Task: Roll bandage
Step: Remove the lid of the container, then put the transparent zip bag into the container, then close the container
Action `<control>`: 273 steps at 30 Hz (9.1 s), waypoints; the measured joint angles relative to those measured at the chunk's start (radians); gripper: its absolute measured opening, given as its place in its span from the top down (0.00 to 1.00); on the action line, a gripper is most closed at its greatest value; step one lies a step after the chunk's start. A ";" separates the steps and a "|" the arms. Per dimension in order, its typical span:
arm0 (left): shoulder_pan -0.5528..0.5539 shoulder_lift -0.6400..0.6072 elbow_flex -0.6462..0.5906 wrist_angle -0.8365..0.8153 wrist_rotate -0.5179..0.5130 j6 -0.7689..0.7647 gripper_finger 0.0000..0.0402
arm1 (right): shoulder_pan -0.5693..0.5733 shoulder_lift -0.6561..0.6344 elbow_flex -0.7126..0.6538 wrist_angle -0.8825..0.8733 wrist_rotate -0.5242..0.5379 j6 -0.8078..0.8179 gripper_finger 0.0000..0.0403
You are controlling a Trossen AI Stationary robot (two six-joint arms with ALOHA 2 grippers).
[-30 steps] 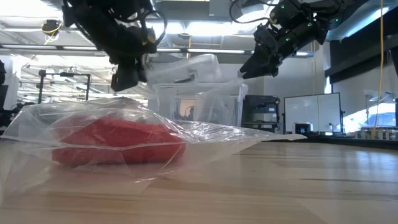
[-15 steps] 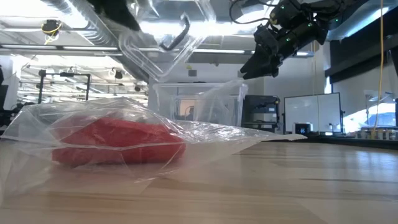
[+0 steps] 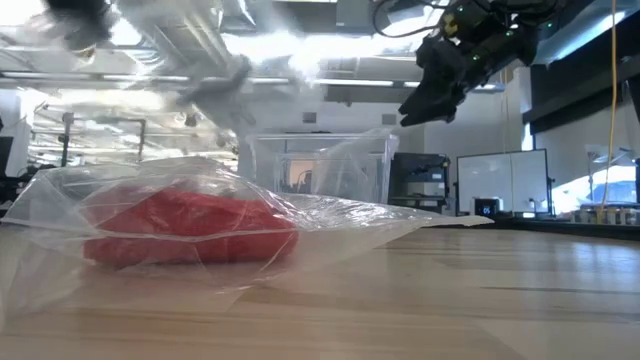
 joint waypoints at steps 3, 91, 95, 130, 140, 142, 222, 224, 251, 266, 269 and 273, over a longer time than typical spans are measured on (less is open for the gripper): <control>-0.025 0.031 -0.001 -0.171 0.089 -0.170 0.91 | 0.000 -0.025 0.000 -0.049 0.000 0.004 0.45; -0.205 1.021 -0.070 1.108 -0.131 -0.202 0.54 | 0.738 0.605 -0.080 0.747 -0.292 1.214 0.45; -0.210 1.021 -0.070 1.108 -0.135 -0.203 0.54 | 0.703 0.596 -0.080 0.746 -0.302 1.219 0.45; -0.220 1.013 -0.071 1.105 -0.166 -0.061 0.54 | 0.812 0.698 -0.012 0.897 0.038 0.927 0.97; -0.220 0.695 -0.006 0.618 -0.133 0.017 0.54 | 0.682 0.521 -0.012 0.830 0.002 0.735 0.99; -0.220 0.609 0.000 0.549 -0.176 0.049 0.54 | 0.641 0.470 -0.012 0.806 0.003 0.701 0.99; -0.067 0.162 -0.216 0.201 -0.647 0.271 0.54 | 0.059 0.455 0.573 -0.017 0.145 0.347 0.99; -0.067 0.162 -0.216 0.204 -0.647 0.269 0.54 | 0.061 0.455 0.573 0.005 0.149 0.358 0.99; -0.067 0.163 -0.215 0.249 -0.613 0.266 0.54 | 0.183 0.763 0.573 0.421 0.178 0.628 0.99; -0.067 0.167 -0.215 0.234 -0.506 0.180 0.54 | 0.178 0.565 0.574 0.150 0.215 0.099 0.54; -0.067 0.186 -0.216 0.212 -0.473 0.125 0.54 | 0.200 0.495 0.574 0.023 0.169 0.039 0.49; -0.069 0.224 -0.261 0.273 -0.411 0.081 0.54 | 0.288 0.463 0.574 -0.087 0.102 0.006 0.48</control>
